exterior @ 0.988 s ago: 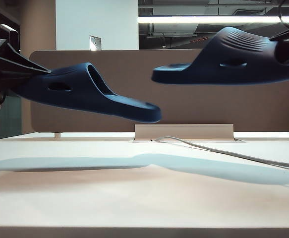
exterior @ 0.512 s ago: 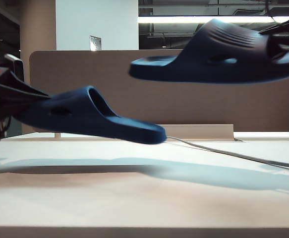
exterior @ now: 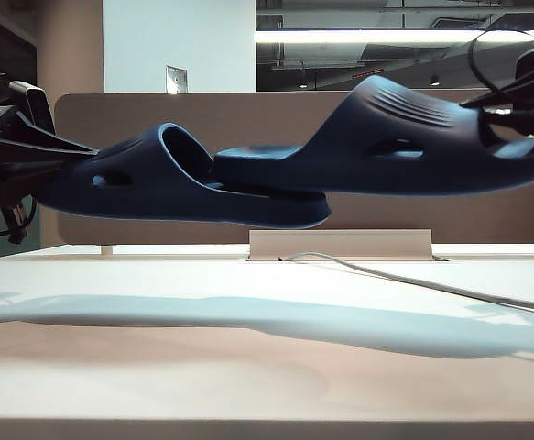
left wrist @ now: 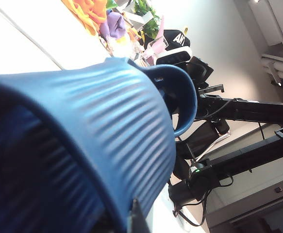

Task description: Interlock the pair of blue slippers on the table with their fronts facing up.

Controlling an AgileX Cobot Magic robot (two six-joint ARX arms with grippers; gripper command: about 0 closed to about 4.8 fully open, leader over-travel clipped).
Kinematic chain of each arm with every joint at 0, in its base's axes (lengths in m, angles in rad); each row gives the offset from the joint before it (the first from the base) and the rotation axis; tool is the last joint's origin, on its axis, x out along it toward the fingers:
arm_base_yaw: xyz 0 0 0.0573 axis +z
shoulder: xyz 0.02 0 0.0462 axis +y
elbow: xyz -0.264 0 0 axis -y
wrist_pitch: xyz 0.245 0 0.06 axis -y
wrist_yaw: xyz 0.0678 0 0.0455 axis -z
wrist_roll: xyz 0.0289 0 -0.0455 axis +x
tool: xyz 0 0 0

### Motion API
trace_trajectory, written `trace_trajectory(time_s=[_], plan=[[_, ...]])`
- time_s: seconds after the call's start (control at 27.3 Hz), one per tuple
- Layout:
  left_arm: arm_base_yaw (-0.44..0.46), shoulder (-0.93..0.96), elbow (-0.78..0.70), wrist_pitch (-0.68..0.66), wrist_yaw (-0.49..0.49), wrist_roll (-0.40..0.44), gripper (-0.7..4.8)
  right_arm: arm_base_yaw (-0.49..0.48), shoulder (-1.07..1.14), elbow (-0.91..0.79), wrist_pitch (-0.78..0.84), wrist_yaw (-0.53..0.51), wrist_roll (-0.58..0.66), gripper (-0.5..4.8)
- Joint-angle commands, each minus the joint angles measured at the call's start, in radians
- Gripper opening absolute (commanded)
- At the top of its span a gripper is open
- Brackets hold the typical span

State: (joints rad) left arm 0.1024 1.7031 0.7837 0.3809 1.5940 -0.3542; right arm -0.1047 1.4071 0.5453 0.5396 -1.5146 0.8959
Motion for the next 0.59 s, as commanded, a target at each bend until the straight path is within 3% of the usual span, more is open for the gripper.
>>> trace_trajectory(time_s=[0.04,0.33,0.59], plan=[[-0.001,-0.005,0.002,0.043,0.020,0.003,-0.06,0.018,0.022,0.001,0.010,-0.018,-0.010,-0.01],[-0.001,0.014,0.001,0.045,0.023,-0.001,-0.06,0.095,0.077,0.002,0.014,-0.037,-0.018,-0.01],[-0.004,0.031,0.001,0.039,0.026,-0.021,-0.06,0.106,0.101,0.002,0.014,-0.036,-0.018,-0.01]])
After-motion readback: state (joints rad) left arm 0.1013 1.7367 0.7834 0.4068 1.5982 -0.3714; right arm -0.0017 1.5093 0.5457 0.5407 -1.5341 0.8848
